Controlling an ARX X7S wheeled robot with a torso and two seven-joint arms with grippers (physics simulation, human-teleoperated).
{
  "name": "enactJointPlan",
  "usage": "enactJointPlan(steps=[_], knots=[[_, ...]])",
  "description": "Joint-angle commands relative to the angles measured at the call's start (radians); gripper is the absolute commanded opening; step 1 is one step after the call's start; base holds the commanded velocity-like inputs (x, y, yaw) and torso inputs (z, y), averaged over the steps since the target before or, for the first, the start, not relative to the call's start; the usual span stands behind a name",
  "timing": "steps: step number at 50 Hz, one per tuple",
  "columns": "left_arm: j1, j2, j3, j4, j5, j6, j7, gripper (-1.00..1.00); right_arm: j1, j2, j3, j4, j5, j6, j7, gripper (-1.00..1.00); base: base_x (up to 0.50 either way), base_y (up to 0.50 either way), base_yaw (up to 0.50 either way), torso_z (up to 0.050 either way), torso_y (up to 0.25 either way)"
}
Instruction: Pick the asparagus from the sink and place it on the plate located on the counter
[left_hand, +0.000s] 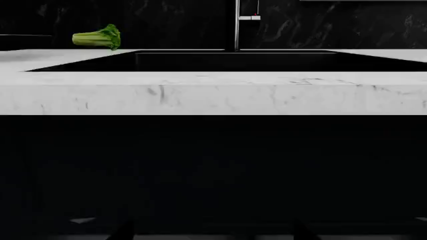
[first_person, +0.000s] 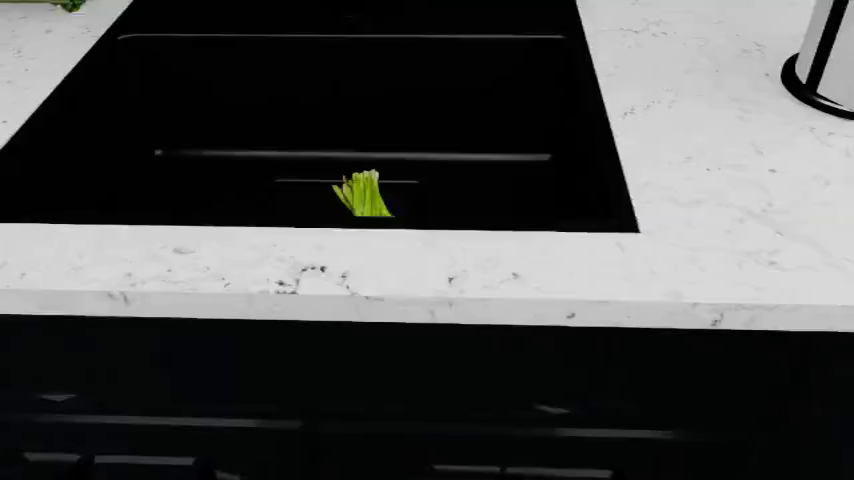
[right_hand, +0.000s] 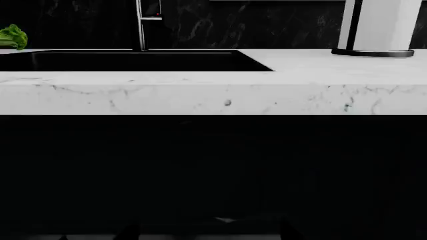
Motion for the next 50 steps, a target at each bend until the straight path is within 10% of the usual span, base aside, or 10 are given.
enactJointPlan(steps=[1, 27, 50], knots=[[0.0, -0.014, 0.016, 0.008, -0.014, -0.008, -0.016, 1.0, 0.0, 0.012, -0.015, -0.007, 0.012, 0.008, 0.015, 1.0, 0.0, 0.0, 0.0, 0.0, 0.0], [-0.249, -0.106, 0.145, 0.705, 0.045, -0.801, -0.045, 1.0, 0.262, 0.145, -0.076, -0.633, 0.027, 0.746, 0.089, 1.0, 0.0, 0.0, 0.0, 0.0, 0.0], [-0.31, -0.152, 0.133, 0.732, 0.035, -0.821, -0.05, 1.0, 0.434, 0.175, -0.135, -0.705, 0.026, 0.926, 0.088, 1.0, 0.0, 0.0, 0.0, 0.023, 0.0]])
